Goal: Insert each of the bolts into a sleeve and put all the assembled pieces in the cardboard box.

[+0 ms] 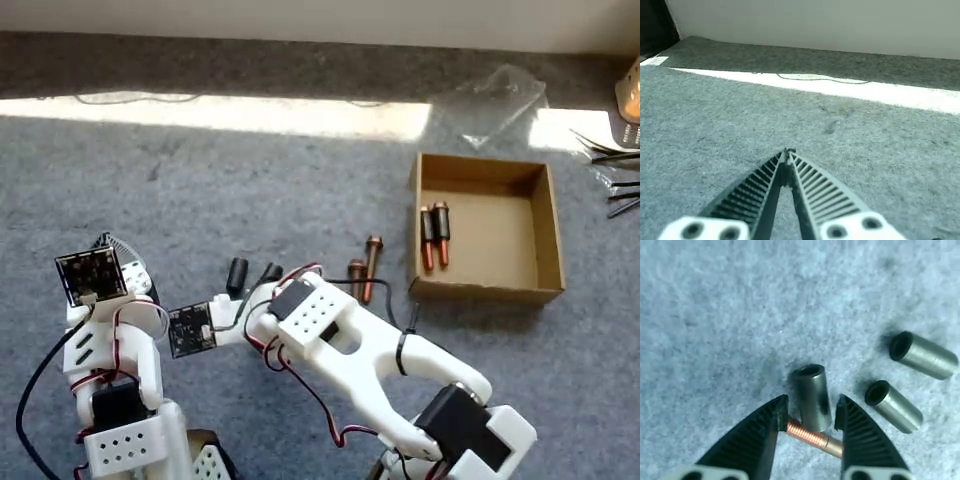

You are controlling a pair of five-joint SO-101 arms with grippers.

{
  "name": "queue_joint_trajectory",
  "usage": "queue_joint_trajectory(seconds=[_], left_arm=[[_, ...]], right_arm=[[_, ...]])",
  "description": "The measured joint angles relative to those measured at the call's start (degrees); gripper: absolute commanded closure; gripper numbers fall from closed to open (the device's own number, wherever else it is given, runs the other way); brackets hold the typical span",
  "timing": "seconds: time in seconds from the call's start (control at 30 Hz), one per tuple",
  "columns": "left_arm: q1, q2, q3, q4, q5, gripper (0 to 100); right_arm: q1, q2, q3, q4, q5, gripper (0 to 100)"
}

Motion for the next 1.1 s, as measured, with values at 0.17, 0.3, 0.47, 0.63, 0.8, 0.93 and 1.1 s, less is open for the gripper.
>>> queue_joint_trajectory(seconds=[0.17,0.3,0.47,0.63,0.8,0.93,1.1], left_arm=[[-0.62,0.00,0.00,0.00,0.00,99],[-1.93,0.00,0.00,0.00,0.00,99],[-1.93,0.00,0.00,0.00,0.00,99],[-1.93,0.00,0.00,0.00,0.00,99],[-3.52,0.00,0.00,0.00,0.00,99],[-5.71,0.00,0.00,0.00,0.00,99],[-5.71,0.00,0.00,0.00,0.00,99]], right_arm=[[-0.18,2.64,0.18,-1.67,0.00,86.1],[0.00,5.71,0.18,-2.37,0.00,86.1],[0.09,7.21,0.00,-2.55,0.00,86.1],[0.09,7.65,-0.09,-2.55,0.00,87.5],[0.18,7.74,-0.09,-2.55,0.00,91.1],[0.18,7.74,-0.09,-2.64,0.00,94.3],[0.26,7.82,-0.44,-2.99,0.00,99.3]])
